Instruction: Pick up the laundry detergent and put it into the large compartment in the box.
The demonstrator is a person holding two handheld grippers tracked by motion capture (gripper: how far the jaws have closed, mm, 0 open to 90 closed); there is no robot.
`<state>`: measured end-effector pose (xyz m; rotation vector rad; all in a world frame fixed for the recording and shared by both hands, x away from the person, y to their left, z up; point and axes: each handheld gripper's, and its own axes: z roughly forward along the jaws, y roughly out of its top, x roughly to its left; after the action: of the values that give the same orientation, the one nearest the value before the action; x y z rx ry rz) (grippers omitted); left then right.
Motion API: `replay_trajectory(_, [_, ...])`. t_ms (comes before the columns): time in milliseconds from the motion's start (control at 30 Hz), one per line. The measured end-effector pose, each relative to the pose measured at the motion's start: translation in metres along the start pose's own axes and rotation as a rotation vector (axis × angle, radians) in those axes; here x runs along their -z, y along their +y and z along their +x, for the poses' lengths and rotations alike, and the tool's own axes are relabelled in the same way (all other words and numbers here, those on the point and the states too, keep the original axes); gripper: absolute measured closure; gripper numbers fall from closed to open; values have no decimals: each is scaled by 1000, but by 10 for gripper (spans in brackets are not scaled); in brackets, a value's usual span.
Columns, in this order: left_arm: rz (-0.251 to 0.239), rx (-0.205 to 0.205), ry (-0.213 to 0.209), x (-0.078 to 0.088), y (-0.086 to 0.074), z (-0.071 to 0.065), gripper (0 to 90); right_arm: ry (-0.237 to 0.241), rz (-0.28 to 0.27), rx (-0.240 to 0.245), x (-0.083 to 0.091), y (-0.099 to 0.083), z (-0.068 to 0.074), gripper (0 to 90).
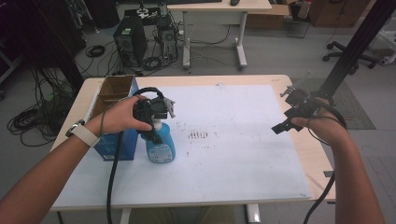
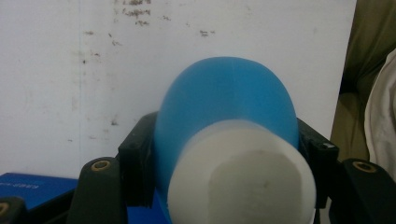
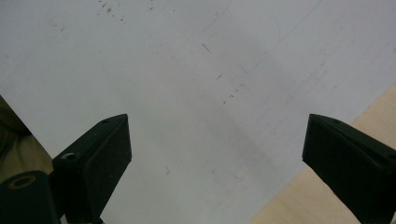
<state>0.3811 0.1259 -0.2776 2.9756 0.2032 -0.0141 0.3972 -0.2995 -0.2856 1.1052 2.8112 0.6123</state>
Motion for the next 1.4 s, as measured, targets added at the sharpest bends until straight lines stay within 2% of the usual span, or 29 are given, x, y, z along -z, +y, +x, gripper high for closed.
replay_trajectory(300, [12,33,28,8,2,-5,372,0,-8,5,2,0,2,83])
replay_trajectory(533, [-2,59,33,17,3,-9,372,-1,-12,9,3,1,3,83])
replay_trajectory(867, [-3,97,64,30,4,-13,372,-1,-17,13,4,1,5,83])
replay_trajectory(1300, [-5,131,65,41,8,-20,373,2,-20,19,3,3,7,83])
replay_trajectory(1400, [-10,158,60,45,9,-22,373,2,-20,20,3,3,7,83])
